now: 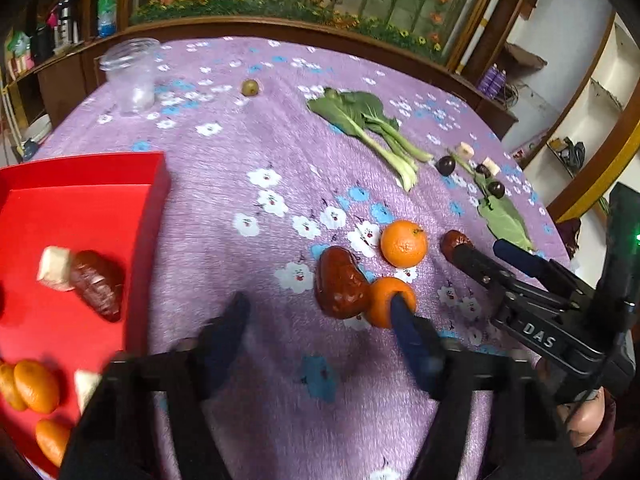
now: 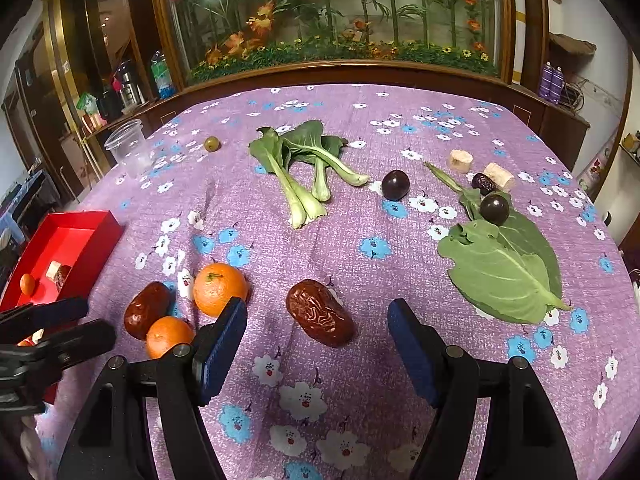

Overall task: Organize fruits
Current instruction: 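Grasp a red date with the left tool while the right tool grasps another red date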

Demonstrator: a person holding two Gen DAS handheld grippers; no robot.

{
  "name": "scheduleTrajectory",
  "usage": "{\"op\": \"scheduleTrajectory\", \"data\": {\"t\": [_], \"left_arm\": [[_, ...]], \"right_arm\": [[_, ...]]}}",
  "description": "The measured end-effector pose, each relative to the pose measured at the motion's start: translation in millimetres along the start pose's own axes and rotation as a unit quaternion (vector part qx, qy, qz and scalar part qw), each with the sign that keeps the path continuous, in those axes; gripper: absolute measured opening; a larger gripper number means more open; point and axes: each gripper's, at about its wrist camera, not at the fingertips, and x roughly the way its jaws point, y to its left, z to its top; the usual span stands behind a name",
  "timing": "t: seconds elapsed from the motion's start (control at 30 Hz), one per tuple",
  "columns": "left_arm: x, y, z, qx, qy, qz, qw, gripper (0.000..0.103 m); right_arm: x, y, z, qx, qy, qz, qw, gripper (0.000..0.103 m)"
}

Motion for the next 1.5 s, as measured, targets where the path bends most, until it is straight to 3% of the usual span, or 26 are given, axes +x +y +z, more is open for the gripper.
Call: {"op": "scheduleTrajectory", "data": {"t": [0.1,0.27,0.37,0.57,0.67,0.73,0.77,0.8,0.83,0.87,0.93,1.27,1.5], "left_arm": [[9,-1,3,0.002,0.007,-0.009,0.9999,0.044],[15,-9,9,0.011,-0.004,0.003,0.9999,0.044],[19,-6,14,0.002,-0.006,0.004,1.0,0.045],[29,7,18,-0.027,-0.007,0.007,0.9996,0.063],[30,7,19,-0.025,-0.012,0.004,0.9996,0.063],[31,7,19,-0.022,-0.014,-0.004,0.9996,0.057],[31,7,20,-0.022,-0.013,-0.019,0.9995,0.038],[31,6,20,-0.023,-0.012,-0.028,0.9993,0.038],[31,4,20,-0.019,-0.014,-0.023,0.9995,0.037],[29,2,19,-0.011,-0.017,-0.017,0.9997,0.036],[27,0,17,-0.008,-0.02,-0.018,0.9996,0.035],[-1,-5,3,0.006,-0.037,-0.01,0.9993,0.032],[15,-1,2,0.01,0.001,0.014,0.9998,0.033]], "right_arm": [[2,-3,-1,-0.001,0.0,0.003,1.0,0.074],[11,-7,-4,0.005,0.026,0.011,1.0,0.052],[13,-7,-6,0.007,0.033,0.013,0.999,0.051],[14,-5,-6,0.007,0.033,0.015,0.999,0.051],[14,-5,-6,0.009,0.03,0.015,0.999,0.051],[14,-4,-6,0.007,0.028,0.014,1.0,0.051],[14,-3,-6,0.004,0.027,0.014,1.0,0.051],[15,-2,-6,0.0,0.027,0.016,1.0,0.05],[15,-1,-7,-0.002,0.027,0.017,0.999,0.039],[15,0,-7,-0.004,0.025,0.016,1.0,0.034],[14,1,-7,-0.006,0.024,0.019,1.0,0.031],[2,-4,-7,0.011,0.003,0.04,0.999,0.029],[5,-4,-6,0.014,0.011,0.046,0.999,0.034]]}}
